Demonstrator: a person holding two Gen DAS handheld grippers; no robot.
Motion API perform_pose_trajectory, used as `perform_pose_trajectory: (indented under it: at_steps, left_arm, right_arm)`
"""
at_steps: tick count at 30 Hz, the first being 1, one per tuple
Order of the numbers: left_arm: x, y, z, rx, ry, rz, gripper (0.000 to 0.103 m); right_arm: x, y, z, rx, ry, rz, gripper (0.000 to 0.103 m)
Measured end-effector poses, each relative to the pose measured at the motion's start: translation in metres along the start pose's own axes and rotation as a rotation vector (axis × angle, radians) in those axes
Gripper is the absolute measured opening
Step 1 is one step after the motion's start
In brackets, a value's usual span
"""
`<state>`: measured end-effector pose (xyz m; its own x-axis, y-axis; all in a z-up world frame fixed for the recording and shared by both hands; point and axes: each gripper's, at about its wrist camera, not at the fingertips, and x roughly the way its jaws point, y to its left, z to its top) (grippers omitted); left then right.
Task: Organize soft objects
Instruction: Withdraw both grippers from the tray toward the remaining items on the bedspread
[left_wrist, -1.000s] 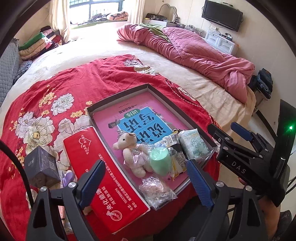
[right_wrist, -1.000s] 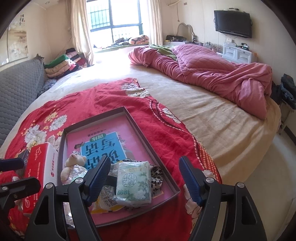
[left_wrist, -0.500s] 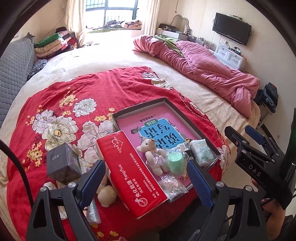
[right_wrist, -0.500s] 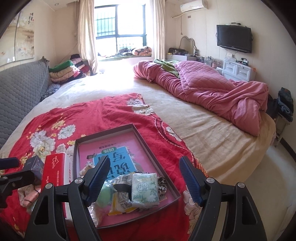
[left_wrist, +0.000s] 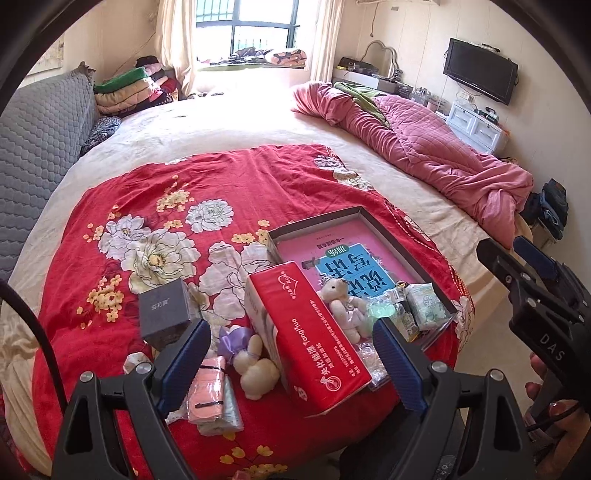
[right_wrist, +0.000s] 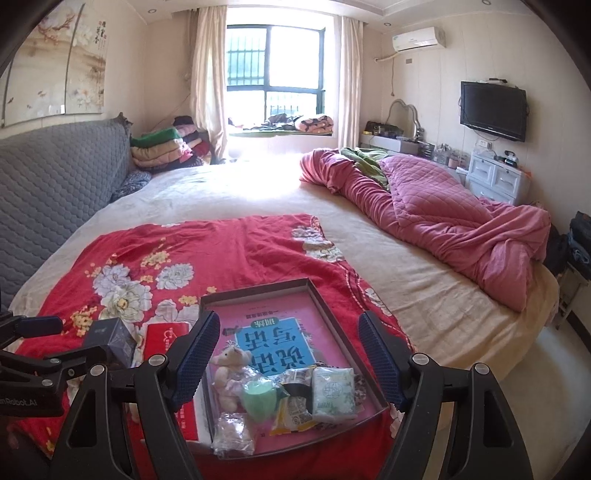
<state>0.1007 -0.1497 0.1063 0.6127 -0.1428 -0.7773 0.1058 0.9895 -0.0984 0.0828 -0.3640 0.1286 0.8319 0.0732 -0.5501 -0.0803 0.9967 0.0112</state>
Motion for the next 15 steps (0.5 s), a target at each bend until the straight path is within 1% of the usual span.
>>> perform_pose_trajectory:
  at_steps: [9, 15]
  left_arm:
    - [-0.022, 0.020, -0.007, -0.013, -0.025, 0.034, 0.089]
    - [-0.032, 0.039, -0.012, -0.037, -0.027, 0.060, 0.089]
  right_arm:
    - [-0.017, 0.034, 0.008, -0.048, -0.019, 0.055, 0.078]
    - [-0.024, 0.058, 0.010, -0.094, -0.019, 0.081, 0.079]
